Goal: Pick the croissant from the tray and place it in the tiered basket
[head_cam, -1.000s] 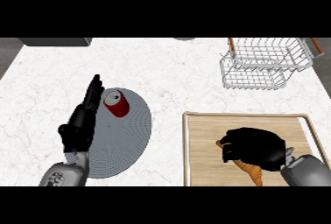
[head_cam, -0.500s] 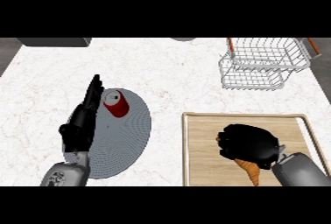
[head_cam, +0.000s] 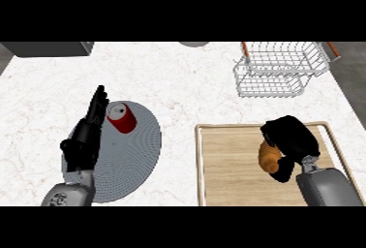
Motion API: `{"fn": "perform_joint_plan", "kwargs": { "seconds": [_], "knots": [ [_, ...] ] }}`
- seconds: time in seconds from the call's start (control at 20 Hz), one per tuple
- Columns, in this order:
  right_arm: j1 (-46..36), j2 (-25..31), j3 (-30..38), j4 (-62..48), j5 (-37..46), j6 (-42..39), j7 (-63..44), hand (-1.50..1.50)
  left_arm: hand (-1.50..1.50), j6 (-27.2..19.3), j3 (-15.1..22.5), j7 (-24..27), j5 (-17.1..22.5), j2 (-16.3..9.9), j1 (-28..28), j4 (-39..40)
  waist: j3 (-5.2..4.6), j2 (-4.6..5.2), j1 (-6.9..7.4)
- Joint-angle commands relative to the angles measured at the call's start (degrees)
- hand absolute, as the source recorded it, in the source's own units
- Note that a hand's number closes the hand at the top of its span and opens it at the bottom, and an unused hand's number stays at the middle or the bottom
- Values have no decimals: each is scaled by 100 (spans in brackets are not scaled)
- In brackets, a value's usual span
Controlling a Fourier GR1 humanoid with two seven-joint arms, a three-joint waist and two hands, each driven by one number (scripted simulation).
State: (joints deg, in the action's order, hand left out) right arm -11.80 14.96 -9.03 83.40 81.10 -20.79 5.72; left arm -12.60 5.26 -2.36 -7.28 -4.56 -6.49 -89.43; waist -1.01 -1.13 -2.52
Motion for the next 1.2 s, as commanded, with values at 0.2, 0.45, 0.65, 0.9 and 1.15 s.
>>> {"fn": "perform_joint_plan", "kwargs": {
  "seconds": [0.2,0.45,0.65,0.9,1.15],
  "knots": [
    [-754,-1460,280,1326,839,-1056,-3305,150,0,-11,91,-82,-18,115,-72,35,81,36,127],
    [-1789,-1485,370,2230,587,-2134,-4205,150,0,24,86,150,-3,169,-132,224,91,85,222],
    [-2622,-1492,443,2894,154,-3143,-4932,150,0,-42,172,-163,-154,220,-385,176,95,86,238],
    [-3583,-1495,1036,3314,-117,-4215,-5192,150,0,31,48,16,-77,180,-286,255,95,89,237],
    [-4571,-1496,2070,2101,-999,-3103,-5587,150,0,173,66,21,25,167,-228,95,96,120,351]
  ]
}}
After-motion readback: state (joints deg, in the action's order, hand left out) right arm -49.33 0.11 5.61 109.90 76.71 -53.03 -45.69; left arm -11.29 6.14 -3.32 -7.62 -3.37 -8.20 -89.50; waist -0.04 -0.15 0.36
